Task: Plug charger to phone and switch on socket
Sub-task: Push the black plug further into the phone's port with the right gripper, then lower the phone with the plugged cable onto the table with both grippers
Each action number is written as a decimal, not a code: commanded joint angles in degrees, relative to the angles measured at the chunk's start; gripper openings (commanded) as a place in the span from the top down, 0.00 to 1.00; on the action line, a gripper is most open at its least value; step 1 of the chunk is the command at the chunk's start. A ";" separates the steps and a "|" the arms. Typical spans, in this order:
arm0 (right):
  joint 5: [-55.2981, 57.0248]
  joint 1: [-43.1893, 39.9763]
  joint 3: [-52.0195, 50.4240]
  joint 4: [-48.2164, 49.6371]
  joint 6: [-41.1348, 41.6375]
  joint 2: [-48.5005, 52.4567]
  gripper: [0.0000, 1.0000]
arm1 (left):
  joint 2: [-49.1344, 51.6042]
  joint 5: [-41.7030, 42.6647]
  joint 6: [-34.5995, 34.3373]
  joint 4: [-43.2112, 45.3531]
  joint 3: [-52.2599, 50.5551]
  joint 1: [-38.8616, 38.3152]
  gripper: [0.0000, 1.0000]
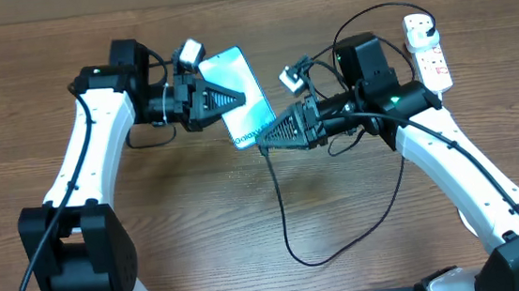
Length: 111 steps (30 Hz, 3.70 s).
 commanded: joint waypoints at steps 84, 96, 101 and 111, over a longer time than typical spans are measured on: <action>30.71 -0.98 1.16 -11.43 -0.83 0.28 0.00 | 23.76 -46.77 -34.36 41.94 0.09 -7.85 0.91; 30.73 -0.98 1.16 -12.66 -0.85 0.28 0.00 | 23.78 -54.77 -34.14 39.65 0.09 -7.85 0.78; 30.73 -0.98 1.16 -12.70 -0.83 0.28 0.00 | 23.78 -56.50 -33.77 38.51 0.09 -7.85 0.75; 31.26 -0.98 1.16 -12.96 -0.85 0.28 0.00 | 23.78 -54.97 -33.46 37.57 0.13 -7.67 0.62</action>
